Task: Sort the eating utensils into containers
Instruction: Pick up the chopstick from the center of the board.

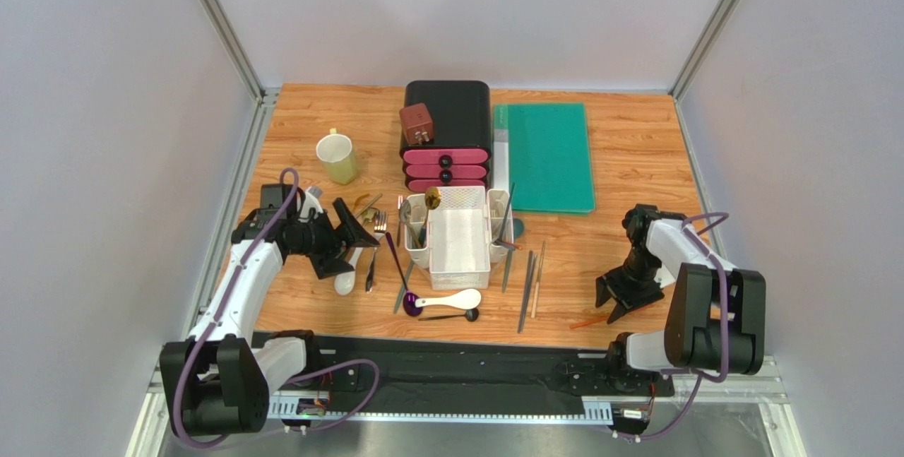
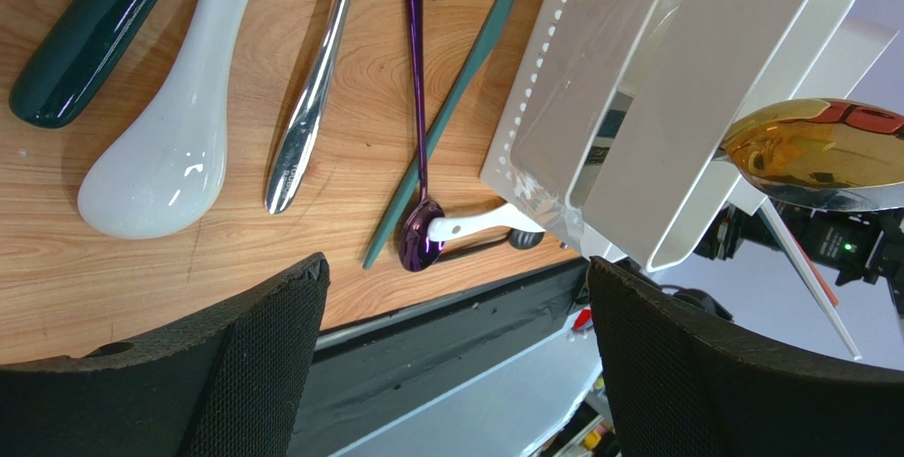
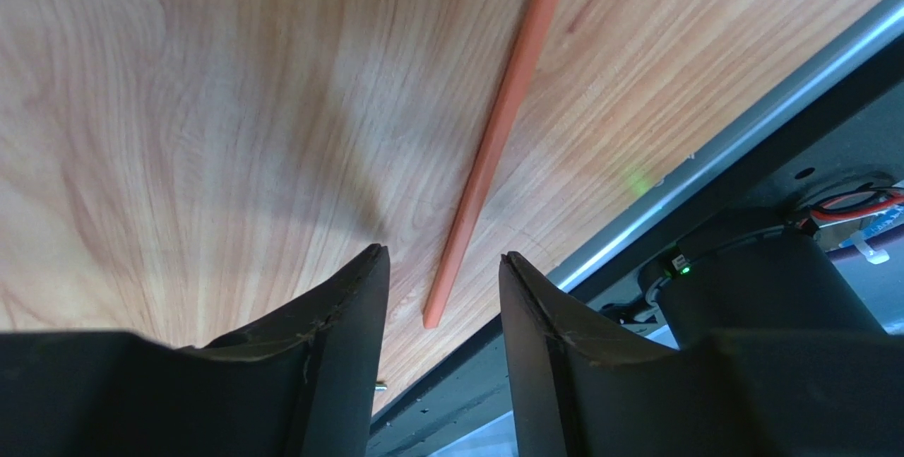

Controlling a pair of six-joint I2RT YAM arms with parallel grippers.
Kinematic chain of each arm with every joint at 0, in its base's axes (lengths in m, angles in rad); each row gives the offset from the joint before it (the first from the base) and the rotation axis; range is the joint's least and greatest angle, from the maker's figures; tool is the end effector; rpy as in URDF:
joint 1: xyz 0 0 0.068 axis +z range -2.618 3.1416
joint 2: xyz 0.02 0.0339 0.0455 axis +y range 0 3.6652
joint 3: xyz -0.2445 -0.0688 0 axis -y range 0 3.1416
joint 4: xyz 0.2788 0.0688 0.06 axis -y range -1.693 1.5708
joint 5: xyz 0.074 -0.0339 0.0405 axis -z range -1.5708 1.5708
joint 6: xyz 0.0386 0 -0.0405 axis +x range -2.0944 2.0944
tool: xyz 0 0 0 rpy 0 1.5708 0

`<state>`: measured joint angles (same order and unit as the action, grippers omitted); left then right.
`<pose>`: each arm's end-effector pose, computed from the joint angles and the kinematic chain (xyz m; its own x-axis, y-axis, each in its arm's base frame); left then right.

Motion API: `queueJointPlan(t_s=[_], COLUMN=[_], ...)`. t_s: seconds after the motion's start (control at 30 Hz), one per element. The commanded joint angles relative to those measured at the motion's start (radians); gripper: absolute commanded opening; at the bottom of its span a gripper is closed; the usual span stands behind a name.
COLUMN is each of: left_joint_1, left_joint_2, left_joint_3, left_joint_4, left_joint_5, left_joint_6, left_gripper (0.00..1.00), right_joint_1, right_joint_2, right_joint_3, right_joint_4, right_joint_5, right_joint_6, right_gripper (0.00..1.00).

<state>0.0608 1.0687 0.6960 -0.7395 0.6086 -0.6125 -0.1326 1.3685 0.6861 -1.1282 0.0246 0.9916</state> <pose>0.2315 -0.0080 0.1874 -0.8489 -0.5242 -0.0675 -0.3486 0.6513 -0.6740 0.1965 -0.0272 0.1144 -0.4213 0.9002 0.1100 0.8750 0.4353 -0.2119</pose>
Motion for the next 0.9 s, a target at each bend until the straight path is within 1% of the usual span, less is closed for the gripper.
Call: queueJointPlan(t_s=[0.0, 0.1, 0.3, 0.43, 0.47, 0.6, 0.77, 0.87], left_joint_1=[0.008, 0.011, 0.013, 0.013, 0.013, 0.011, 0.013, 0.013], left_joint_2=[-0.010, -0.016, -0.024, -0.026, -0.029, -0.050, -0.070, -0.073], left_joint_3=[0.043, 0.042, 0.042, 0.042, 0.043, 0.042, 0.042, 0.043], left_joint_4=[0.011, 0.008, 0.005, 0.003, 0.002, -0.011, -0.023, -0.029], left_joint_5=[-0.013, -0.021, -0.030, -0.029, -0.032, -0.043, -0.043, -0.043], left_joint_6=[0.026, 0.023, 0.016, 0.008, 0.007, 0.003, 0.007, 0.011], left_gripper=[0.96, 0.96, 0.96, 0.96, 0.96, 0.96, 0.96, 0.96], right_joint_1=[-0.004, -0.004, -0.005, -0.004, -0.005, -0.005, -0.005, -0.005], right_joint_2=[0.052, 0.081, 0.076, 0.089, 0.081, 0.038, -0.046, -0.068], right_joint_3=[0.015, 0.018, 0.027, -0.009, -0.023, -0.082, -0.122, -0.134], right_joint_4=[0.048, 0.051, 0.045, 0.047, 0.050, 0.100, 0.151, 0.156], right_joint_5=[-0.009, -0.009, -0.009, -0.008, -0.009, -0.009, -0.005, -0.002], right_joint_6=[0.015, -0.001, -0.014, -0.027, -0.027, -0.013, 0.002, 0.008], right_gripper=[0.46, 0.46, 0.47, 0.47, 0.47, 0.37, 0.37, 0.37])
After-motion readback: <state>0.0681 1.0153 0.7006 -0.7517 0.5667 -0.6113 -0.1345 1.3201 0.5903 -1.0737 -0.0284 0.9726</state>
